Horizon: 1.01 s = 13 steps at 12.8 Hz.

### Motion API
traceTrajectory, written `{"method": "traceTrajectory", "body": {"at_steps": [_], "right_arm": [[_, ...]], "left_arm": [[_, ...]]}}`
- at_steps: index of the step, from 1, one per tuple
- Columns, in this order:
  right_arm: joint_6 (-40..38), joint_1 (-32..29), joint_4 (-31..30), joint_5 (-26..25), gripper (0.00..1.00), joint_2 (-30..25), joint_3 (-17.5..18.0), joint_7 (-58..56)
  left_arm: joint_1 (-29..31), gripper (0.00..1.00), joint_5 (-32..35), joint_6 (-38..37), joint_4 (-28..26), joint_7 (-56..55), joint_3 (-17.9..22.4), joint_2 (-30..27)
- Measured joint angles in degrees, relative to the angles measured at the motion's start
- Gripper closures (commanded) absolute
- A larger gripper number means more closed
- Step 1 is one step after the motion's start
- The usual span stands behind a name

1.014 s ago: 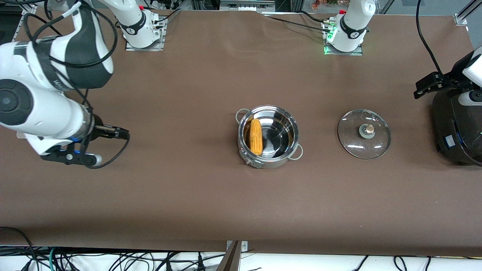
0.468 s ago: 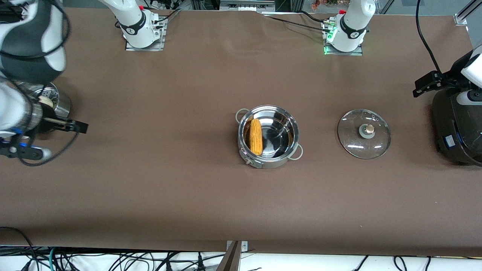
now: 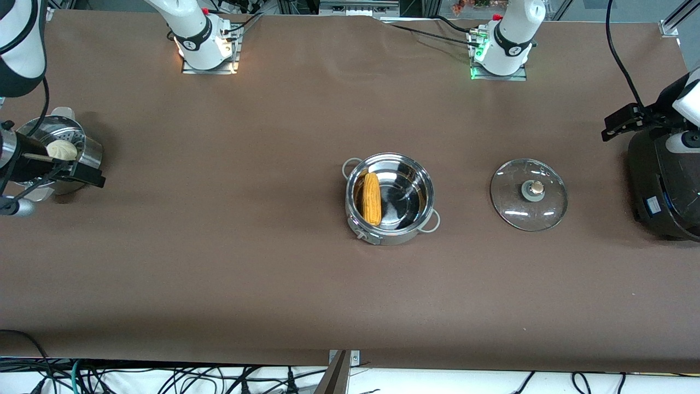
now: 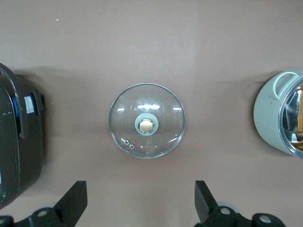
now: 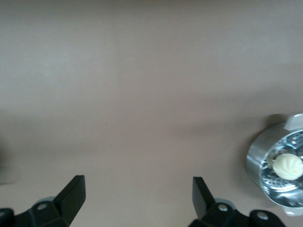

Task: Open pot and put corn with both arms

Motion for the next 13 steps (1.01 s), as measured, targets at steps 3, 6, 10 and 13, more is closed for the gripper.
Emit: {"method": "traceTrajectory", "body": {"at_steps": [3,6,10,13], "right_arm": [[1.5,-2.9,-7.1,0.0,0.0,-6.6,0.5,0.0],[-2.0,-3.8,-8.5,0.0,0.0,-9.9,-0.9,-0.1],[-5.3,-3.5,-8.8,0.0,0.0,-10.5,-0.7,-0.6],[-6.3,-3.4,-8.8,-0.1,0.0,-10.9,-0.7,-1.8]], "left_arm": [[0.0,0.0,0.0,-0.2,0.0,-0.2,0.0,0.0],[0.0,0.0,0.0,-1.0,0.0,-0.3,0.1,0.0],[0.0,0.0,0.0,-1.4,0.0,-0.3,0.5,0.0],[0.1,0.0,0.0,-1.6,0.0,-0.3,0.6,0.0]]}}
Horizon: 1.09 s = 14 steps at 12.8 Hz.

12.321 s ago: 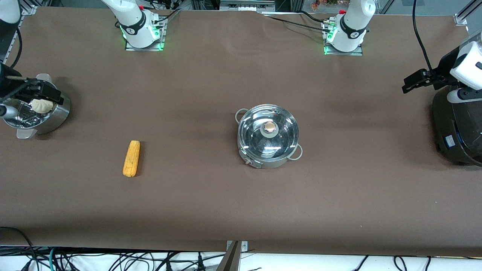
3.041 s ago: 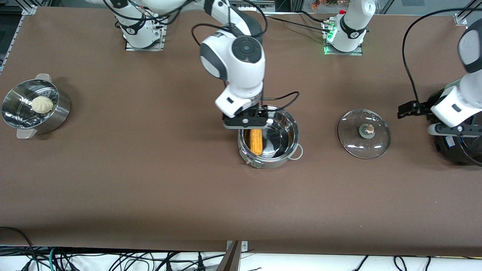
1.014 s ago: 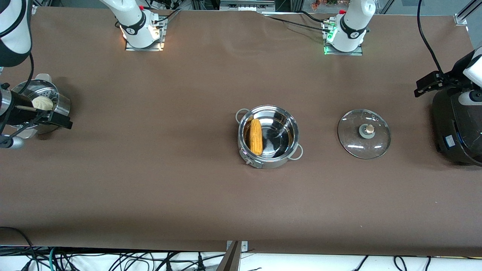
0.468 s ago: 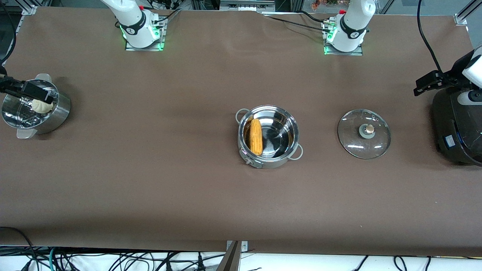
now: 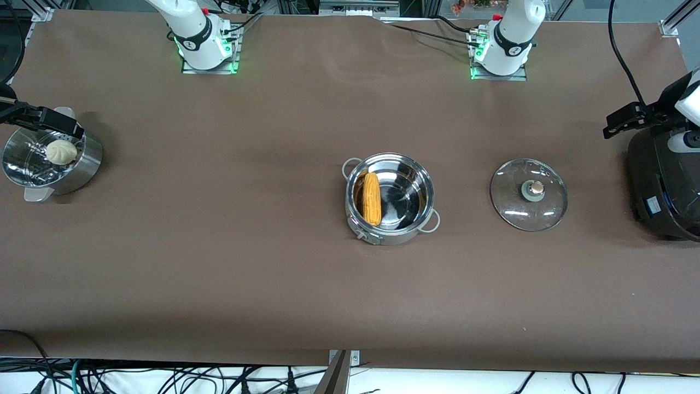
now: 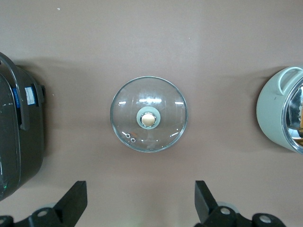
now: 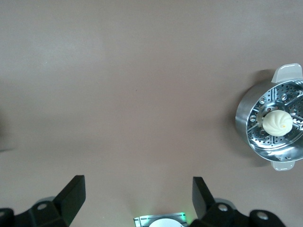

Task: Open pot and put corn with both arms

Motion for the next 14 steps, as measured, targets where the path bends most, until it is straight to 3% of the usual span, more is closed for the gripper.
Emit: {"method": "traceTrajectory", "body": {"at_steps": [7,14], "right_arm": [[-1.0,3.8,0.0,-2.1,0.0,-2.6,0.9,-0.6],[-0.8,3.4,-0.5,-3.0,0.0,-0.9,0.4,-1.7]], "left_arm": [[0.2,0.0,0.0,-0.4,0.0,0.0,0.0,0.0],[0.6,0.0,0.0,-0.4,0.0,0.0,0.1,0.0]]}}
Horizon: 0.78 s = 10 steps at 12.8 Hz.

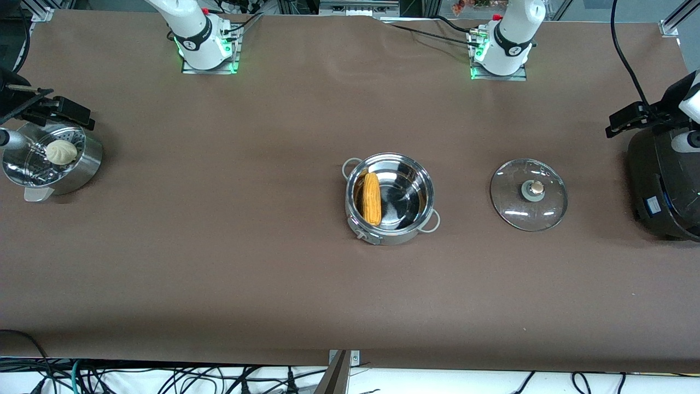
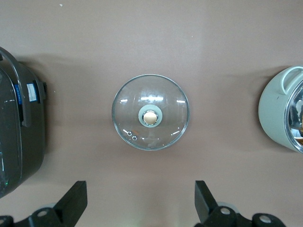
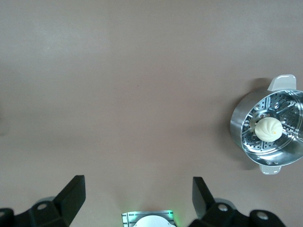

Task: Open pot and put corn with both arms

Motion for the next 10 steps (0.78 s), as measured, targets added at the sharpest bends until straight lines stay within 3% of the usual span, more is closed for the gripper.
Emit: {"method": "traceTrajectory", "body": {"at_steps": [10], "right_arm": [[0.8,-0.2,0.1,0.0,0.0,1.7,0.0,-0.3]], "left_arm": [[0.0,0.0,0.0,0.0,0.0,0.0,0.0,0.0]]}}
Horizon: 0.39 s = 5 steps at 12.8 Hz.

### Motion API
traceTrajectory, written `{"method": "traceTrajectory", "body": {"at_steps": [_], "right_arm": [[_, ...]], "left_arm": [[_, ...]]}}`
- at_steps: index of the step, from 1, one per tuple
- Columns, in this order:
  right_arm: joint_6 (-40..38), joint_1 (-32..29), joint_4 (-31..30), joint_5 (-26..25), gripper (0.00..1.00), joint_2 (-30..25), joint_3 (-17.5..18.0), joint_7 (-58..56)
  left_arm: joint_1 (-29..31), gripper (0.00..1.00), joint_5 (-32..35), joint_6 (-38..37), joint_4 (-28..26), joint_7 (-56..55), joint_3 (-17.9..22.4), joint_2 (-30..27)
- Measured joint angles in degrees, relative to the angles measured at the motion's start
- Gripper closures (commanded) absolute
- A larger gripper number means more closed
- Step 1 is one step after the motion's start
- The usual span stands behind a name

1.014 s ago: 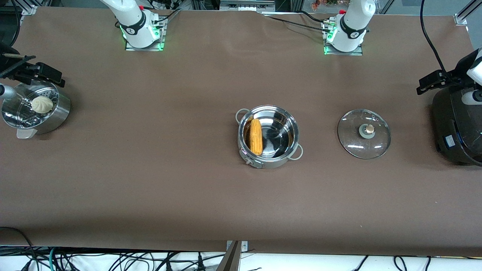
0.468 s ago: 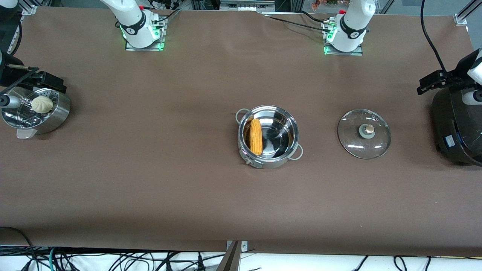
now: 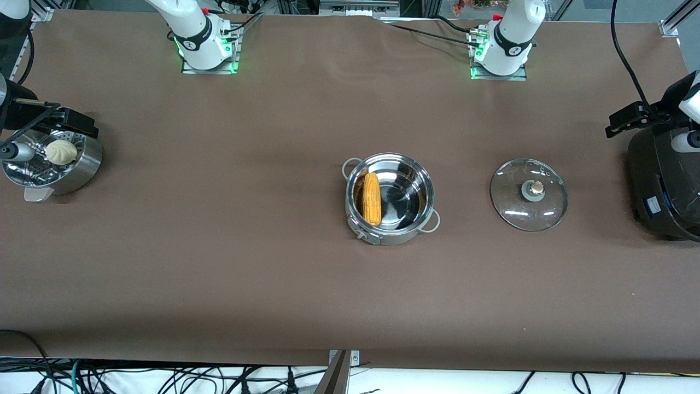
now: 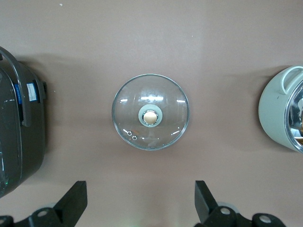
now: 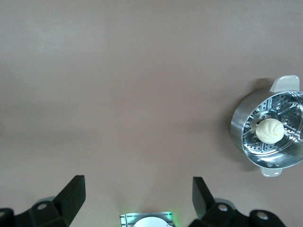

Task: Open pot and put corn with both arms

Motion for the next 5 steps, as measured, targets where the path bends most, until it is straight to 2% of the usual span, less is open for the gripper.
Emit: {"method": "traceTrajectory", "body": {"at_steps": [5], "right_arm": [[0.1,0.0,0.1,0.0,0.0,0.0,0.0,0.0]], "left_arm": [[0.6,0.0,0.0,0.0,0.0,0.0,0.0,0.0]]}}
